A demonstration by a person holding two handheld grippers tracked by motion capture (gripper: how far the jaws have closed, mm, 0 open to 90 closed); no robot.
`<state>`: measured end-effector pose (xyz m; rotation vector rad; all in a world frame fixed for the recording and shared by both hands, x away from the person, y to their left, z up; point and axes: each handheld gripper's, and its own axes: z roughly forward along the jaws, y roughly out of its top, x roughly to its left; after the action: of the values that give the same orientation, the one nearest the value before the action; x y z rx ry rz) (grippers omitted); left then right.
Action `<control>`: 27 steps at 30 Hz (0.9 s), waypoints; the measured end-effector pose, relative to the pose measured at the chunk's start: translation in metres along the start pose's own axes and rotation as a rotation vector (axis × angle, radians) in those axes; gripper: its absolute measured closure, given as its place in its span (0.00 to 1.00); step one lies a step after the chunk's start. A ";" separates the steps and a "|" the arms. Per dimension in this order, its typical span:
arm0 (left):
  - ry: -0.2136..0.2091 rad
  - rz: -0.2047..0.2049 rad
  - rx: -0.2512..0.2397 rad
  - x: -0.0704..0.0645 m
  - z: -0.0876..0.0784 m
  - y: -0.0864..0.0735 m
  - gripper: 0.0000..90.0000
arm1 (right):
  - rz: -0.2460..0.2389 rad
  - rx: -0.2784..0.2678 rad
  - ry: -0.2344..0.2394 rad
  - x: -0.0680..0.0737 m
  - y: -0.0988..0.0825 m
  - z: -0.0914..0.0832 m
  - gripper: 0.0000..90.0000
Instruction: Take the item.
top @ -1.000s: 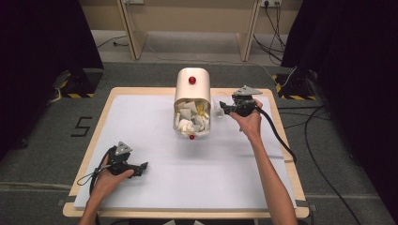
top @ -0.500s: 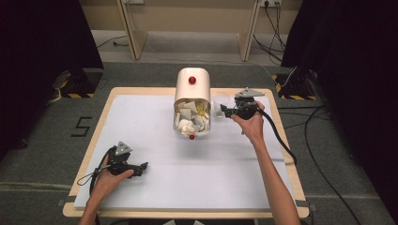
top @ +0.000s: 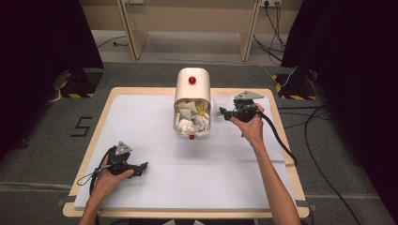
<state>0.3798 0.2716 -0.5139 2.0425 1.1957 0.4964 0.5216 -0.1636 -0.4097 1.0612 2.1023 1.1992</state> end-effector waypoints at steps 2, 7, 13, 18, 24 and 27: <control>0.000 0.000 0.000 0.000 0.000 0.000 0.00 | -0.007 0.008 -0.003 0.002 -0.002 -0.001 0.32; 0.000 0.000 0.000 0.000 0.000 0.000 0.00 | -0.020 0.022 -0.008 0.007 -0.006 -0.006 0.32; 0.000 0.000 0.000 0.000 0.000 0.000 0.00 | -0.024 0.032 -0.008 0.011 -0.016 -0.018 0.31; 0.000 0.000 0.000 0.000 0.000 0.000 0.00 | -0.010 0.033 -0.008 0.012 -0.027 -0.025 0.31; 0.000 0.000 0.000 0.000 0.000 0.000 0.00 | -0.013 0.026 -0.013 0.016 -0.037 -0.034 0.31; 0.000 0.000 0.000 0.000 0.000 0.000 0.00 | -0.021 0.030 -0.008 0.020 -0.041 -0.036 0.31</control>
<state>0.3797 0.2716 -0.5139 2.0427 1.1957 0.4971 0.4683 -0.1778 -0.4286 1.0526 2.1268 1.1550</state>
